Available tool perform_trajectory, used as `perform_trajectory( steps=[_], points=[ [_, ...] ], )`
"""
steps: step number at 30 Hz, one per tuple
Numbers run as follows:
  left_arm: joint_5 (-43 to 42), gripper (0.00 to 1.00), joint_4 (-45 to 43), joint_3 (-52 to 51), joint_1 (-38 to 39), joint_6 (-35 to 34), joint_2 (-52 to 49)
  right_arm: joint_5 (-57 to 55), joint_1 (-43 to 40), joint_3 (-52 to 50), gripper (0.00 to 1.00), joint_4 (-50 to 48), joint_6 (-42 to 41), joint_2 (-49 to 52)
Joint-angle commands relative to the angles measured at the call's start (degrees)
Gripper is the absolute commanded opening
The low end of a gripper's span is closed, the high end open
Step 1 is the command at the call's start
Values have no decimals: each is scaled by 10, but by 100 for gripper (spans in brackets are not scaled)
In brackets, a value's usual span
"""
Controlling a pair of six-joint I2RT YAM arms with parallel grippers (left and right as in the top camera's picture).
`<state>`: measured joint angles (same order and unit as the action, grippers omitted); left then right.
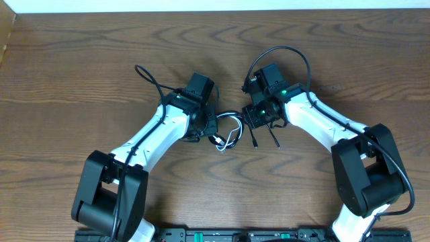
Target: Untangle cables
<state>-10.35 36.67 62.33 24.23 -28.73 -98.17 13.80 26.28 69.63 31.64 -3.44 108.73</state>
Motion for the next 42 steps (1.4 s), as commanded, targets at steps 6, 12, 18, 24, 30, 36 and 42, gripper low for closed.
perform_trajectory(
  steps=[6,12,18,24,30,36,42],
  points=[
    [8,35,-34,-33,16,-36,-8,-4,5,-3,46,-3,1,2],
    [8,30,-64,-38,40,-48,-8,-4,5,-3,44,-6,1,2],
    [8,24,-81,-38,66,-48,-8,-4,5,-3,44,-6,1,2],
    [12,25,-87,-38,77,-48,-8,-4,5,-3,44,-6,1,2],
    [98,35,-76,-38,63,-43,-8,-7,5,-3,45,-6,1,2],
    [96,40,-68,-38,25,-43,-7,-58,5,-3,51,-11,1,2],
    [28,42,-57,-38,2,29,-8,-62,5,-4,53,-15,1,2]
  ],
)
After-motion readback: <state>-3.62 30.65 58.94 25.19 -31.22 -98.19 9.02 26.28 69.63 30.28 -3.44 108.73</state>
